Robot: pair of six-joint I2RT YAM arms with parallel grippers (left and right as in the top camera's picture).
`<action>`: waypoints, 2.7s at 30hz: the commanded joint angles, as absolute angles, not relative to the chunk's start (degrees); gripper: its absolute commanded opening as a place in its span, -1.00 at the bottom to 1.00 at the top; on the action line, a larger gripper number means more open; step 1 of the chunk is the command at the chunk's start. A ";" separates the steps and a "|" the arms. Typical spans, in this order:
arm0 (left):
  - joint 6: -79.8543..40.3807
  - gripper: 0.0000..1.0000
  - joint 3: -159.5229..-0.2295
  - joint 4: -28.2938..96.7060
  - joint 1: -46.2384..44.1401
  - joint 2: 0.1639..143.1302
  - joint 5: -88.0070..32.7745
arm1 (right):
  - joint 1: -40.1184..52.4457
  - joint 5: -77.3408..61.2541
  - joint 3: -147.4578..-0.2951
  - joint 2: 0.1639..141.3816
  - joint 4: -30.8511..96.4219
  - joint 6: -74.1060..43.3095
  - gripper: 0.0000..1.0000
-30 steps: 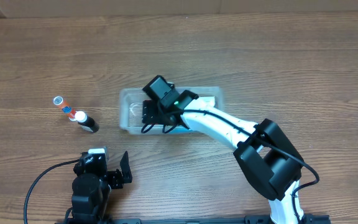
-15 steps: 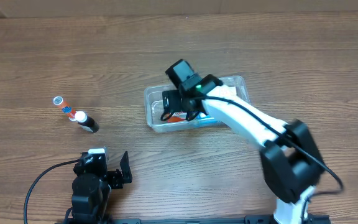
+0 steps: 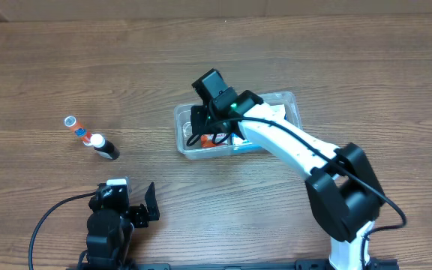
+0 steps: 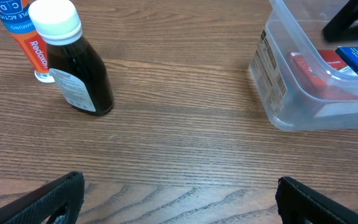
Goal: Pack container
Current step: 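Lower the red box into the container left of the blue box, then release and lift the right gripper away to the right, then reach left gripper to the orange tube and grasp it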
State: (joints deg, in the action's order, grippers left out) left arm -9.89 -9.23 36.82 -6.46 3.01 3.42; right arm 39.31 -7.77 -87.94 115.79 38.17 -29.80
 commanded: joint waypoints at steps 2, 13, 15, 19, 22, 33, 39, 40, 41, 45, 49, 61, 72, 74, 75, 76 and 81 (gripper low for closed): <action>-9.21 1.00 -8.91 36.73 -6.79 2.57 3.11 | 40.51 -10.39 -87.37 118.80 37.69 -30.02 -0.92; -9.21 1.00 -8.91 36.73 -6.79 2.57 3.11 | 39.81 -5.37 -88.09 121.86 38.11 -29.95 -0.92; -9.21 1.00 -8.91 36.73 -6.79 2.57 3.11 | 39.81 -4.69 -89.12 121.84 38.68 -29.54 -0.92; -9.21 1.00 -8.91 36.73 -6.79 2.57 3.11 | 39.83 -0.73 -92.09 121.84 42.46 -29.43 -0.92; -9.19 1.00 -8.91 36.73 -6.79 2.57 3.11 | 39.83 -0.73 -93.30 121.84 43.20 -27.24 -0.92; -9.21 1.00 -8.91 36.73 -6.79 2.57 3.11 | 32.77 2.92 -109.16 98.65 61.69 -20.95 -0.05; -9.21 1.00 -8.91 36.73 -6.79 2.57 3.11 | 15.90 7.25 -109.14 84.27 68.77 -21.02 1.00; -9.21 1.00 -8.91 36.73 -6.79 2.57 3.11 | 13.65 7.25 -109.14 83.11 69.56 -21.02 1.00; -9.21 1.00 -8.91 36.73 -6.79 2.57 3.11 | 11.25 7.25 -109.14 81.97 70.50 -21.02 1.00; -8.99 1.00 -8.91 36.07 -6.76 2.57 3.60 | 7.27 7.27 -109.12 80.71 74.61 -20.99 1.00; -9.45 1.00 -8.91 35.03 -6.79 2.57 2.90 | 7.27 7.27 -109.10 81.73 78.63 -20.97 1.00; -13.52 1.00 -44.86 49.36 -6.68 23.62 17.17 | 7.27 7.27 -109.08 82.00 80.03 -20.97 1.00; -27.14 1.00 -86.15 72.51 -4.05 61.52 18.33 | 7.27 7.27 -109.08 82.00 80.03 -20.97 1.00; -31.57 1.00 -86.61 75.26 0.34 64.51 19.07 | 7.27 7.27 -109.08 82.00 80.03 -20.97 1.00; -31.53 1.00 -86.61 75.85 2.72 66.04 18.15 | 7.27 7.27 -109.08 82.00 80.03 -20.97 1.00; -31.40 1.00 -86.61 76.55 5.21 67.85 17.26 | 7.27 7.27 -109.08 82.00 80.03 -20.97 1.00; -24.21 0.64 -86.61 77.91 15.53 82.08 7.33 | 7.27 7.27 -109.08 82.00 80.03 -20.97 1.00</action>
